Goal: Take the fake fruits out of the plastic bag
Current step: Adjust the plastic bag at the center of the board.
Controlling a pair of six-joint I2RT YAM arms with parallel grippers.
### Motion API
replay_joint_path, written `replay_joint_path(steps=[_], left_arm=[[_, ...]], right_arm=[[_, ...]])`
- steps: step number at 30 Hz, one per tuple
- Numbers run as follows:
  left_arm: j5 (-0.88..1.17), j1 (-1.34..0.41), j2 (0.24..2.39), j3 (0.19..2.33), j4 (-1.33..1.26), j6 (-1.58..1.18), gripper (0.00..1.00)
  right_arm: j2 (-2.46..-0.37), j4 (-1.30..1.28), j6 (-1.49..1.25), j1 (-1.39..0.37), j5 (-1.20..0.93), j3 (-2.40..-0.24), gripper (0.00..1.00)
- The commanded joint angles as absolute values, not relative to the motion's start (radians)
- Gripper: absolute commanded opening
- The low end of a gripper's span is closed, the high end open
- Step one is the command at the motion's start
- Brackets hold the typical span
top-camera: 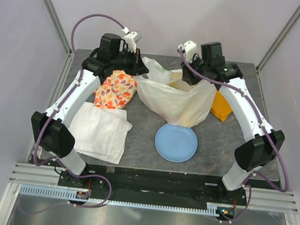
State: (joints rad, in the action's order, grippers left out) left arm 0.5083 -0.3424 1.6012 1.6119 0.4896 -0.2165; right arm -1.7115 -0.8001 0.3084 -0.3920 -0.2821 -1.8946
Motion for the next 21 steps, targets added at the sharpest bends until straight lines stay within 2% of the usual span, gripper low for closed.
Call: replay_joint_path(steps=[1,3,6,11,14,17,21], left_arm=[[0.515,-0.345,1.721,1.811,0.5,-0.247,0.02],[0.496,-0.341,1.794,1.912,0.526,-0.232,0.02],[0.457,-0.333,1.881,2.071,0.514,-0.249,0.02],[0.385,-0.325,1.919,2.249,0.42,-0.187,0.02],[0.365,-0.305,1.939,2.357,0.361,-0.164,0.01],[0.336,-0.301,1.934,2.43,0.315,-0.117,0.01],[0.385,-0.301,1.847,2.409,0.327,-0.074,0.02]], right_arm=[[-1.729,-0.871,0.454,-0.388,-0.167,-1.692,0.22],[-1.764,-0.859,0.527,-0.374,-0.128,-1.692,0.2],[-1.903,-0.851,0.535,-0.327,-0.057,-1.807,0.18],[-2.213,-0.903,0.469,-0.256,0.035,-2.283,0.16],[-2.308,-0.888,0.472,-0.229,0.093,-2.523,0.16],[-2.266,-0.79,0.491,-0.224,0.117,-2.533,0.18],[-2.122,-0.638,0.48,-0.224,0.095,-2.346,0.19]])
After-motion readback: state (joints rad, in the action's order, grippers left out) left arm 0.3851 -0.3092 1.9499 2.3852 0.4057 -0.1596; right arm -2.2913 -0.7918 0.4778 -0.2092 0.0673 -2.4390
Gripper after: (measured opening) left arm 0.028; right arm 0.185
